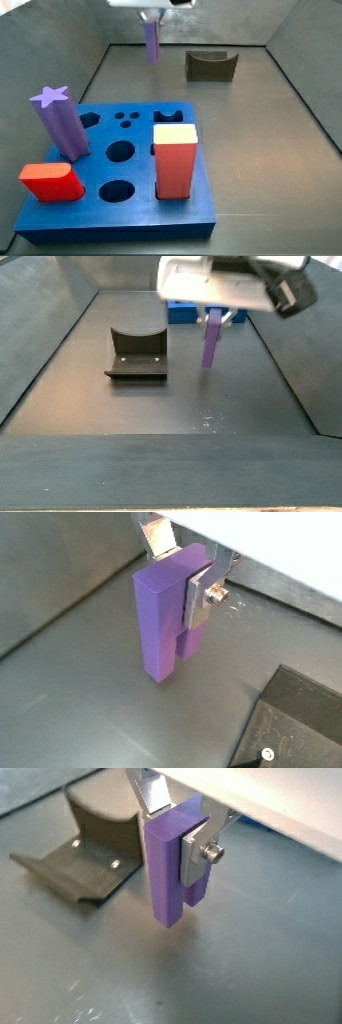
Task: Pick up the double-square object. Move up. Rotate the double-square object. Move to above the board. Insert the double-square object.
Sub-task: Rotate the double-square object.
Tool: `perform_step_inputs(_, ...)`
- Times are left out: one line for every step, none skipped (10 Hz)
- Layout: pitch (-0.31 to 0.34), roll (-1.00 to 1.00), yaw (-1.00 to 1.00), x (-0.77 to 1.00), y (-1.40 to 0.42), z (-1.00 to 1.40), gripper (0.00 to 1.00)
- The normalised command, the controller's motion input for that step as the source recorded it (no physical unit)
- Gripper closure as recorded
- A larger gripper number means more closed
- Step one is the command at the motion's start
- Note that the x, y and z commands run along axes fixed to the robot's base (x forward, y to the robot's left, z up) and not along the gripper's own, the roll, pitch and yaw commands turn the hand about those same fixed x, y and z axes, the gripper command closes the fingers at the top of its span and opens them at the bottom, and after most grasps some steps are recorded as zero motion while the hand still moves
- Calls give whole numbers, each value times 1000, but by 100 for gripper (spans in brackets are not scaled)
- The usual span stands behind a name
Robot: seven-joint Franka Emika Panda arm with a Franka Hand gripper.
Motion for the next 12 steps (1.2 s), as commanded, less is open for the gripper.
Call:
perform_step_inputs(64, 90, 21, -247, -241, 1000, 100)
perform_step_inputs(68, 109, 24, -228, -223, 1000, 100)
perform_step_inputs(62, 126, 26, -210, -203, 1000, 100)
perform_step_inputs(52, 137, 25, -197, -186, 1000, 100)
perform_step_inputs(48, 139, 23, -187, -174, 1000, 100)
perform_step_inputs(40, 129, 22, -160, -146, 1000, 100)
perform_step_inputs(38, 124, 22, -147, -135, 1000, 100)
perform_step_inputs(36, 107, 21, -120, -106, 951, 100)
perform_step_inputs(36, 95, 19, -78, -65, 735, 100)
perform_step_inputs(46, 96, 22, -51, -39, 573, 100)
perform_step_inputs(55, 95, 23, -32, -29, 466, 100)
perform_step_inputs(77, 96, 27, -4, -20, 256, 100)
